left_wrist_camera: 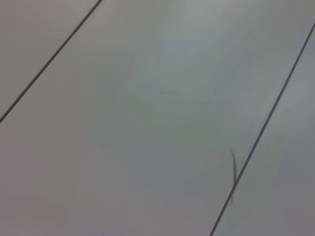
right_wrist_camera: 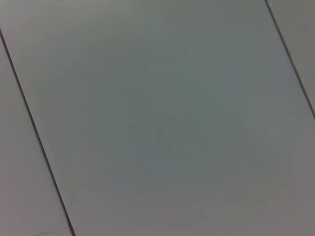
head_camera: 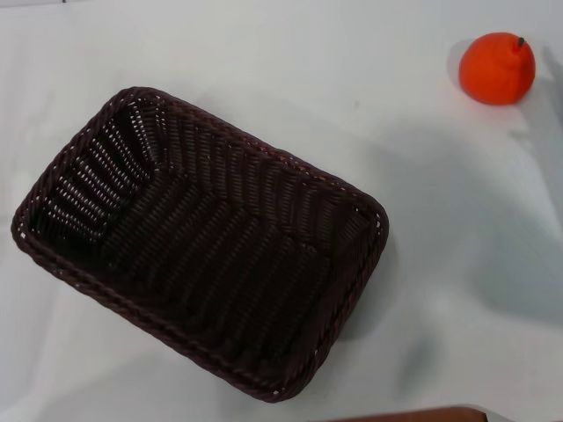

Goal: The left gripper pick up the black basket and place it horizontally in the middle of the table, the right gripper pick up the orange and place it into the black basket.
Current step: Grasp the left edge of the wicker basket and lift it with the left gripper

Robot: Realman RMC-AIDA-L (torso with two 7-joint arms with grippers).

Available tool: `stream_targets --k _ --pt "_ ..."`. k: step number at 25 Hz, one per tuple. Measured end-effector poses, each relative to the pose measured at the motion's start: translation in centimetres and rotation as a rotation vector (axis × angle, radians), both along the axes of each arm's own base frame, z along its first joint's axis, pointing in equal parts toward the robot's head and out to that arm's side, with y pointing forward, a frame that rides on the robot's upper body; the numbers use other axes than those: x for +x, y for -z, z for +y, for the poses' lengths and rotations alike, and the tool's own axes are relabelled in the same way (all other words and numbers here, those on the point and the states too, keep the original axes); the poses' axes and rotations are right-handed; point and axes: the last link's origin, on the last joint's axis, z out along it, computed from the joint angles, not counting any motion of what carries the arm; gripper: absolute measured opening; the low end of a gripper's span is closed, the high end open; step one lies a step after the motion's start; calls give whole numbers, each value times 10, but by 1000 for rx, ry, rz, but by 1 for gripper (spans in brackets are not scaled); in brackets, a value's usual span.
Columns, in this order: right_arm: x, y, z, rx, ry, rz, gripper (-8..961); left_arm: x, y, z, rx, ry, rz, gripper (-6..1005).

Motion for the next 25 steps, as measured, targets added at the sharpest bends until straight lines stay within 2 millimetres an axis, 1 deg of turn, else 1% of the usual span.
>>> stream_targets --k 5,10,13,16,18,19,21,23,25 --pt "-7 -6 -8 40 -64 -6 839 0 1 -1 -6 2 2 724" --pt "-9 -8 -12 59 -90 -6 813 -1 0 -7 -5 1 8 724" --pt "-10 -9 -12 62 -93 -7 808 2 -6 -11 -55 55 85 725" --pt "-10 -10 -14 68 -100 -7 808 13 -21 -10 -199 175 214 725" --pt "-10 -11 -16 76 -104 -9 807 25 -47 -6 -343 227 316 725" --pt "-10 -12 -16 79 -105 -10 807 28 -54 -5 -385 227 340 724" --pt "-10 -13 -17 81 -106 -10 807 43 -77 0 -532 195 431 723" --pt "-10 -13 -16 83 -106 -10 807 58 -92 6 -631 150 494 726" --pt "-10 -13 -16 83 -108 -10 807 74 -102 13 -709 103 529 733"
